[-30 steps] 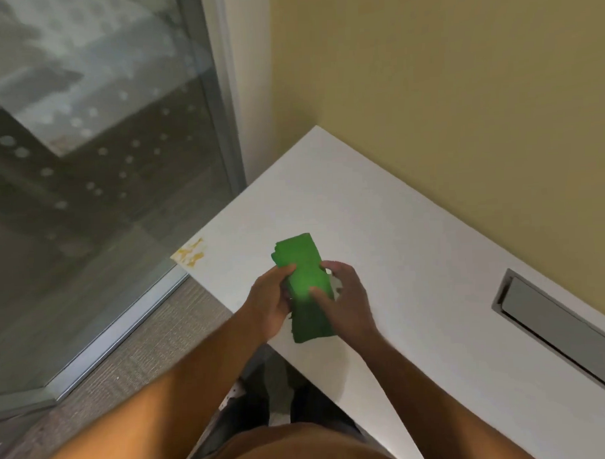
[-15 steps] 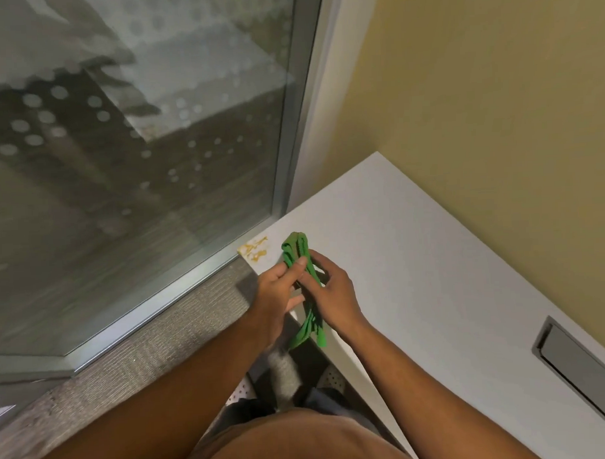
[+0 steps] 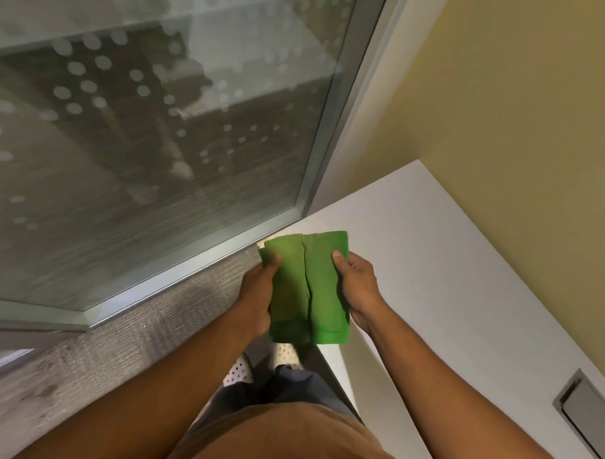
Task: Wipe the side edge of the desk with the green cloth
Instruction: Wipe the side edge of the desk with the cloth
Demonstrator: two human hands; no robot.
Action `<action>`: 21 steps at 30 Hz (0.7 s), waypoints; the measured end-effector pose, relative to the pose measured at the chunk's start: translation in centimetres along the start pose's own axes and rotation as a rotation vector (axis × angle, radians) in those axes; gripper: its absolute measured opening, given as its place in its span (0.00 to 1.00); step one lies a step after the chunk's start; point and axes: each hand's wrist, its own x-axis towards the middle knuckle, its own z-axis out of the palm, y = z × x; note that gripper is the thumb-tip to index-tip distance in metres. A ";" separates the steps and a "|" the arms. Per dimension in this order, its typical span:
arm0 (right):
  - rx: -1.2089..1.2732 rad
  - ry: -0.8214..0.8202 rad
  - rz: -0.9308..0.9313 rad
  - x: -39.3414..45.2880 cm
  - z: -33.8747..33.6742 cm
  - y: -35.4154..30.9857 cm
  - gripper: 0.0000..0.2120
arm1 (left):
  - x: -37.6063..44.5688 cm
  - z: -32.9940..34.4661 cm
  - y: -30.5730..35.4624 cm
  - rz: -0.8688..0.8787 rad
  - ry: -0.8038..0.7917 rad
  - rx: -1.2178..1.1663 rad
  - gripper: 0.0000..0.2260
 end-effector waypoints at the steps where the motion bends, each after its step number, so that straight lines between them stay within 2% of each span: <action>1: -0.008 0.002 0.019 0.8 -0.4 -0.3 0.13 | 0.4 -0.2 0.1 -0.028 -0.010 -0.013 0.12; 4: -0.082 -0.011 0.010 3.2 -1.7 -1.8 0.14 | 1.8 0.1 0.4 -0.061 -0.022 -0.002 0.11; 6: -0.160 -0.010 -0.066 4.9 -2.6 -3.6 0.14 | 2.8 1.1 0.7 -0.048 -0.016 0.039 0.11; 9: -0.289 0.001 -0.268 6.8 -3.5 -6.9 0.13 | 4.7 3.4 1.7 -0.007 -0.010 0.094 0.17; 12: -0.501 -0.010 -0.500 7.6 -3.8 -9.5 0.13 | 6.9 5.5 3.0 0.112 -0.006 0.139 0.17; 14: -0.613 -0.001 -0.607 7.5 -3.5 -9.9 0.11 | 8.1 6.0 3.4 0.192 0.070 0.201 0.18; 17: -0.762 0.001 -0.695 7.0 -2.3 -8.0 0.12 | 9.1 4.6 2.6 0.226 0.312 0.326 0.25; 19: -0.851 -0.052 -0.717 6.8 -1.1 -5.2 0.13 | 8.2 3.1 0.6 0.298 0.445 0.528 0.20; 21: -0.931 -0.156 -0.697 6.9 0.0 -1.8 0.12 | 6.7 1.5 -2.8 0.382 0.464 0.714 0.14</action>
